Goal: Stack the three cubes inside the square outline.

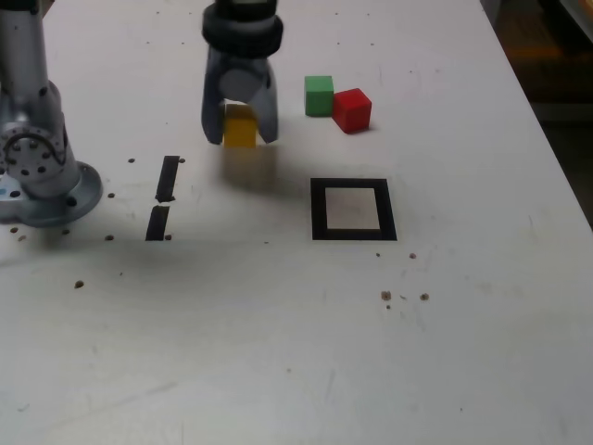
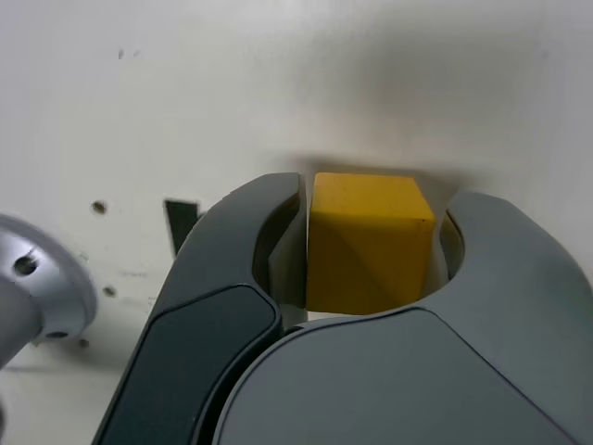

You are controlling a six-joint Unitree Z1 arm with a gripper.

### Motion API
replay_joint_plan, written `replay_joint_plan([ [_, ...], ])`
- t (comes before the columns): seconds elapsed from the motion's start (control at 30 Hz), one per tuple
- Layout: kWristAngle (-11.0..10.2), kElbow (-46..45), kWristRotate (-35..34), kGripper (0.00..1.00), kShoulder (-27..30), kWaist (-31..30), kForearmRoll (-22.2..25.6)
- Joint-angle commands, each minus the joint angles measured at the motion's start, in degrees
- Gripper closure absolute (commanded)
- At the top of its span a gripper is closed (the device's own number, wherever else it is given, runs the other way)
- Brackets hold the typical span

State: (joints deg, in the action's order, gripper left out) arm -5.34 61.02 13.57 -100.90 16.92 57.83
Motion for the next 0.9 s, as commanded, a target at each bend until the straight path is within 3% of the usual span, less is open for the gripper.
replay_joint_plan([
  [0.0,-0.89,-0.44,-0.62,0.65,-0.82,0.04,-0.20],
  [0.13,-2.34,-1.76,-1.76,0.65,-1.98,0.04,-1.56],
  [0.33,-2.29,-3.60,-2.38,0.63,-2.92,0.04,-4.91],
  [0.4,-2.27,-4.20,-2.77,0.55,-2.84,0.04,-5.69],
  [0.6,-1.92,-5.11,-3.85,0.17,-0.84,-0.22,-6.35],
  [0.7,-1.83,-3.68,-4.13,0.11,0.60,-1.02,-4.22],
  [0.87,-1.65,3.14,-5.16,0.07,2.42,-3.22,4.30],
])
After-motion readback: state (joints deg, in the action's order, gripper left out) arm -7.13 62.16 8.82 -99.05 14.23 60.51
